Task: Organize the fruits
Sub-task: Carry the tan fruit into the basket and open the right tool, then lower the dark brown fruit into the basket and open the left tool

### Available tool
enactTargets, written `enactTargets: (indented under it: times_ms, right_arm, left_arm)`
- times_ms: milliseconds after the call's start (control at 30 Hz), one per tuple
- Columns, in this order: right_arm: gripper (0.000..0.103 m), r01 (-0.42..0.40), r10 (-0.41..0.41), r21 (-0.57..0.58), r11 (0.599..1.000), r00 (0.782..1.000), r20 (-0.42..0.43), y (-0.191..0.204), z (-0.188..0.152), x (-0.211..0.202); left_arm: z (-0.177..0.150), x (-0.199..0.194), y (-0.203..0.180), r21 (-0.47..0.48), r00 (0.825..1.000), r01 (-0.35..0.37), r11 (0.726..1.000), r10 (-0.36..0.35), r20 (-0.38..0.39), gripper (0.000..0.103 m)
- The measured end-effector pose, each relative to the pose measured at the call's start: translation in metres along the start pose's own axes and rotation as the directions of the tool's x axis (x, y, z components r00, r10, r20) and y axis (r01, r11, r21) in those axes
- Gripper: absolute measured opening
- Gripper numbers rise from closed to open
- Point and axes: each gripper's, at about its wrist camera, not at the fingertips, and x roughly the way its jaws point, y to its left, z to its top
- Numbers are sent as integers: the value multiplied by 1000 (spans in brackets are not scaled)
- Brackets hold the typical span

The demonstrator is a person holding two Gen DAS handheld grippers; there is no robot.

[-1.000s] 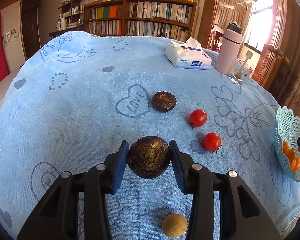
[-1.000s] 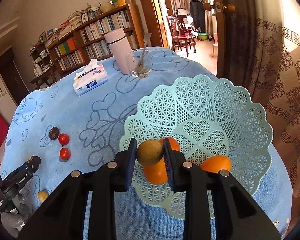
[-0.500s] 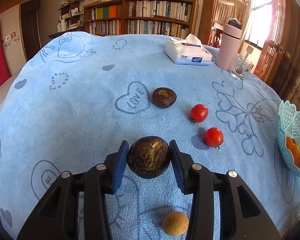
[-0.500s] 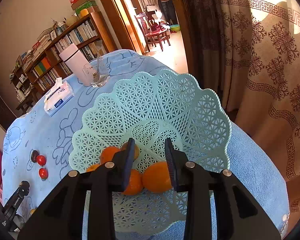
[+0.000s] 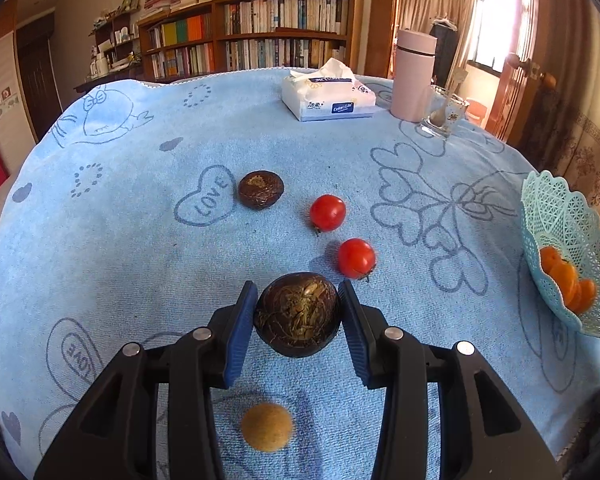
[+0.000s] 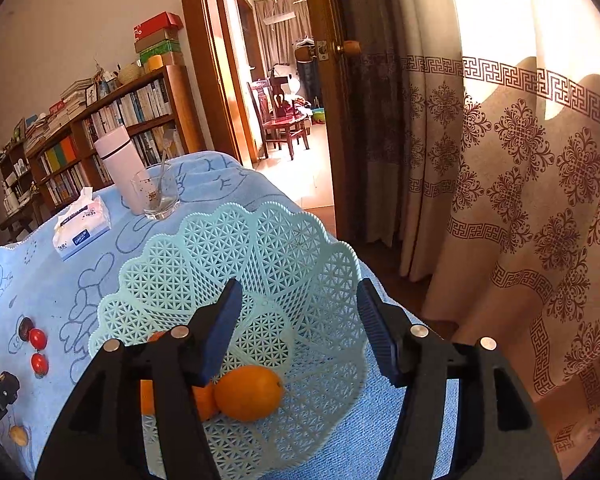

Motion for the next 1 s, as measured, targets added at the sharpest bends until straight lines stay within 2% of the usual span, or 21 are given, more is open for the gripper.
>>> enactTargets:
  times_ms: [167,333,500,633,900,933,1000]
  right_arm:
    - [63,8,-6,-72,997,999,34,8,-7,0]
    - [64,-6,8,-71,997,1000,29,8,-11,4]
    - [64,2,1,-71,998,999,46,11,-16,1]
    - [64,1,2,-57,998,998,59,8,-16,-2]
    - [64,2,2,-52,999,998,66,6,-15,-3]
    - [64,2,2,-52,999,998,67,6,-15,-3]
    - [64,-3,7,-53,999,998,69,6,-15,-3]
  left_arm:
    - [8,2,-34,55,999,54,997,-54,-8,42]
    - [16,6,-63,81,990,140,987,-138,-35,42]
    - [27,2,-92,114,980,201,973,-200,-20,42]
    - [33,1,-115,150,970,242,959,-245,2,42]
    - [40,6,-152,189,936,346,919,-353,4,42]
    - [41,7,-155,185,930,361,914,-368,5,45]
    - [43,6,-157,160,915,397,904,-404,10,62]
